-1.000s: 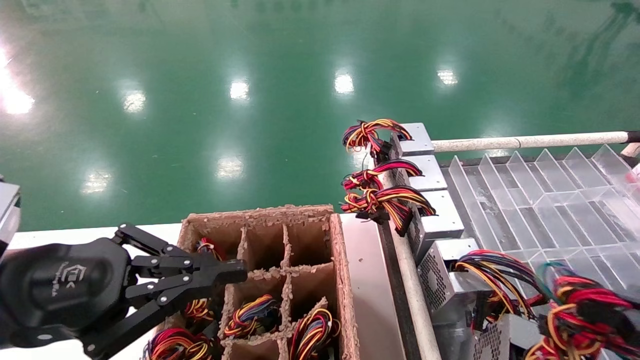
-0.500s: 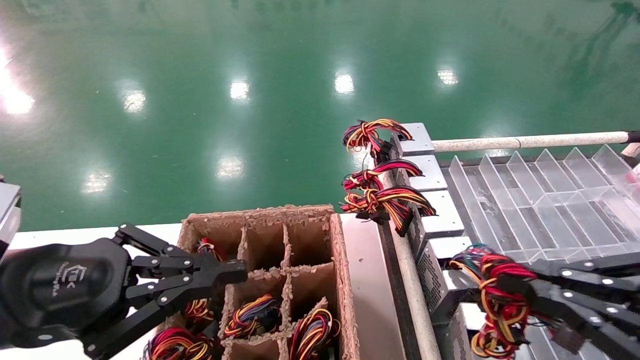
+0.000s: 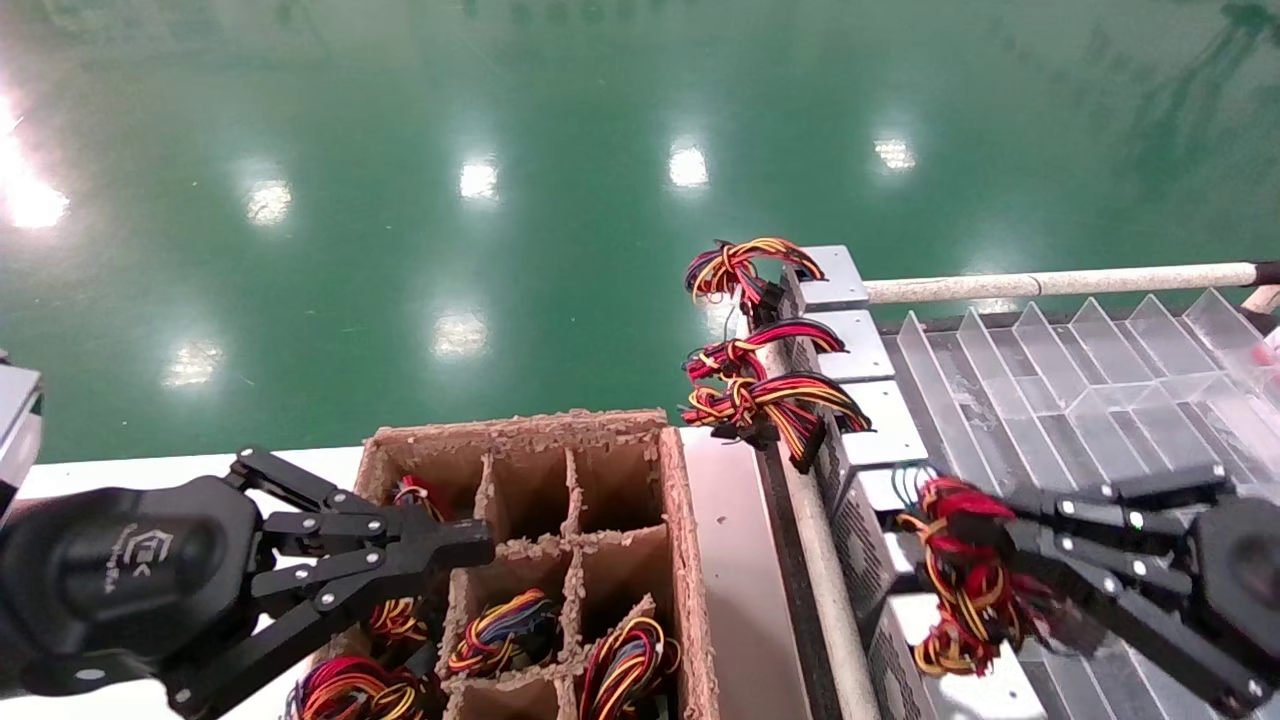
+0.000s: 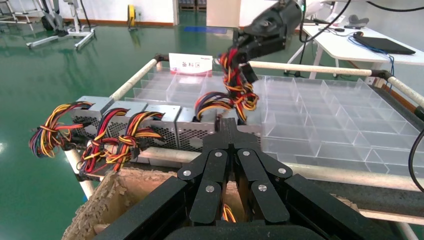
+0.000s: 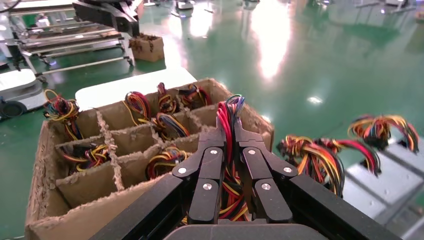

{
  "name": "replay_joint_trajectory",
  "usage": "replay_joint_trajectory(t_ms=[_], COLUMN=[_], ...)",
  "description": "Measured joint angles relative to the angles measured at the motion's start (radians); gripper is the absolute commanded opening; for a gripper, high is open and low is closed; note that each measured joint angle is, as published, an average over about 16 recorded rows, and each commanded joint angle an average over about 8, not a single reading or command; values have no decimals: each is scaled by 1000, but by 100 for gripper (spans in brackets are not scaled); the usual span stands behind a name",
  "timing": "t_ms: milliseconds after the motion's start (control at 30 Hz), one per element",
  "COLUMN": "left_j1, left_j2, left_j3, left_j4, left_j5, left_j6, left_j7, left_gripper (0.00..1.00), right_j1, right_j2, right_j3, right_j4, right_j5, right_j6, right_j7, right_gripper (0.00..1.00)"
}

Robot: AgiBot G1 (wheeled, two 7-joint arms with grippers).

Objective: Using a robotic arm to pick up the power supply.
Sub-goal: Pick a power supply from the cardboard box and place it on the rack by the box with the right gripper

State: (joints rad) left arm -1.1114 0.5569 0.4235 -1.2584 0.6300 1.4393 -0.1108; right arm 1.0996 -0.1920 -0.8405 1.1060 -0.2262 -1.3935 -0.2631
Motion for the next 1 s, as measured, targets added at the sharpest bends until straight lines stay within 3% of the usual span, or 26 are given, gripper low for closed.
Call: replay_joint_trajectory(t_ms=[300,333,567,600,1000], left_j1=[0,0,0,0,0], left_j2=[0,0,0,0,0], left_j3=[0,0,0,0,0], left_j4=[0,0,0,0,0], left_j5=[0,0,0,0,0], left_j6=[0,0,0,0,0], left_j7=[0,0,0,0,0], left_gripper=[0,0,0,0,0], right_j1=[29,29,26,27,46], right_j2=[-37,-38,-37,-36,-11], right_j3=[-4,-5,-11,-11,-4], right_j4=[-50,-53,-60,-58,-6], right_j5=[-49,-51,-54,-53,-69], right_j6=[-26,-26,-22,-20,-3], right_j7=[30,34,53,55,85], right_gripper=[0,7,94,100,100])
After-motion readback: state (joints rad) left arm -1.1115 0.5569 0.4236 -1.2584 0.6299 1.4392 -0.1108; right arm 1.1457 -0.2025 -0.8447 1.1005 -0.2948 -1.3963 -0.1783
